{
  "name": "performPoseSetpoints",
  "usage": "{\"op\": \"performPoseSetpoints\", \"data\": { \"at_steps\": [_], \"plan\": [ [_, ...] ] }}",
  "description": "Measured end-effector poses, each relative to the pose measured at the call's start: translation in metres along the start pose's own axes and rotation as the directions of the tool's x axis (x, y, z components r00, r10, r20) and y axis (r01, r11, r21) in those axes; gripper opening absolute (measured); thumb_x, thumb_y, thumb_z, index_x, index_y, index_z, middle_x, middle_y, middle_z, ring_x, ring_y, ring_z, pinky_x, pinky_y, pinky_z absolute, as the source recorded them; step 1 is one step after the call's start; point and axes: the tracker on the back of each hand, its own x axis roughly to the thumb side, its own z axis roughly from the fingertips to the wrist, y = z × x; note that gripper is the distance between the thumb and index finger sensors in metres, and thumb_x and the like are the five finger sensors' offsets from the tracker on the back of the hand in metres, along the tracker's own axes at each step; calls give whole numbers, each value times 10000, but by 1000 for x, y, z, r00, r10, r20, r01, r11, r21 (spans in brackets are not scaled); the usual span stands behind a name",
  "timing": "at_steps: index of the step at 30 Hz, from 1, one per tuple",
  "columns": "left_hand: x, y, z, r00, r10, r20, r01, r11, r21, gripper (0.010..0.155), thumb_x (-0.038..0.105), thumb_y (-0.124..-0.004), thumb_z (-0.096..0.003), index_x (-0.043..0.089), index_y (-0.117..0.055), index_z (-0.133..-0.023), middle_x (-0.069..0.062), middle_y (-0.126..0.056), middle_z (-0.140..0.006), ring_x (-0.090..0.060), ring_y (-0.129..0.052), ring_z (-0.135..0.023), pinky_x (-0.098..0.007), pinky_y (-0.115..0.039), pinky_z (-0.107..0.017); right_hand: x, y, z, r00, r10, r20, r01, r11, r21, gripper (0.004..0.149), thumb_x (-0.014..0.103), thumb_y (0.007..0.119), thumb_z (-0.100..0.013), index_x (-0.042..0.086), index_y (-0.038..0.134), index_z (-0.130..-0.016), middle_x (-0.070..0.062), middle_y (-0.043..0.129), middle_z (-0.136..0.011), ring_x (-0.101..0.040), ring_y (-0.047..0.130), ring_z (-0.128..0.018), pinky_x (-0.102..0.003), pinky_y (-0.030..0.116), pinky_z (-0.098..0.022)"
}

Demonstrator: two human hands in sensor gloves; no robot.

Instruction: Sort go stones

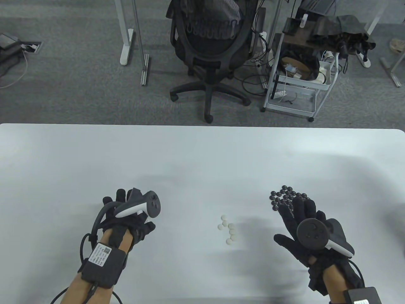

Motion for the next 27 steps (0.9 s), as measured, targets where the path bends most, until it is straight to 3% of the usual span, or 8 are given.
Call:
{"op": "performPoseSetpoints", "data": {
  "at_steps": [4, 8, 19, 24, 27],
  "plan": [
    [30, 20, -5, 993, 60, 105, -59, 998, -13, 682, 485, -477, -580, 196, -533, -1195, -333, 76, -1148, -613, 129, -917, -841, -12, -553, -1, -1, 1, 1000, -3, -1, 3, 1000, -2, 844, 552, 534, -543, 109, 115, -1127, -339, -93, -1046, -589, -122, -857, -805, 52, -541],
    [68, 24, -18, 985, 19, 170, -9, 998, -55, 668, 489, -472, -577, 215, -604, -1172, -332, 27, -1170, -619, 99, -931, -842, -30, -555, -1, -1, 1, 1000, -6, -1, 6, 1000, 1, 843, 552, 533, -543, 108, 120, -1128, -339, -90, -1048, -588, -121, -858, -805, 52, -541],
    [161, 18, -60, 937, -6, 348, 36, 996, -80, 666, 496, -419, -559, 285, -441, -1190, -327, 106, -1140, -613, 151, -912, -845, -19, -562, -1, -1, 2, 1000, -8, -7, 9, 1000, 22, 839, 551, 535, -544, 110, 124, -1128, -338, -88, -1049, -588, -120, -859, -804, 52, -541],
    [180, 12, -80, 945, -46, 324, 71, 995, -66, 668, 499, -405, -556, 301, -380, -1194, -308, 163, -1116, -603, 184, -897, -845, 1, -560, -1, -2, 3, 1000, -10, -5, 10, 1000, 21, 840, 550, 536, -545, 109, 123, -1128, -339, -88, -1049, -589, -117, -860, -805, 53, -542],
    [169, 16, -86, 958, -21, 286, 43, 997, -71, 665, 499, -401, -554, 305, -373, -1189, -304, 160, -1117, -600, 183, -899, -844, 3, -560, -1, -3, 4, 1000, -14, -2, 14, 1000, 17, 841, 550, 536, -545, 108, 122, -1129, -338, -88, -1049, -589, -118, -860, -804, 51, -542]
  ]
}}
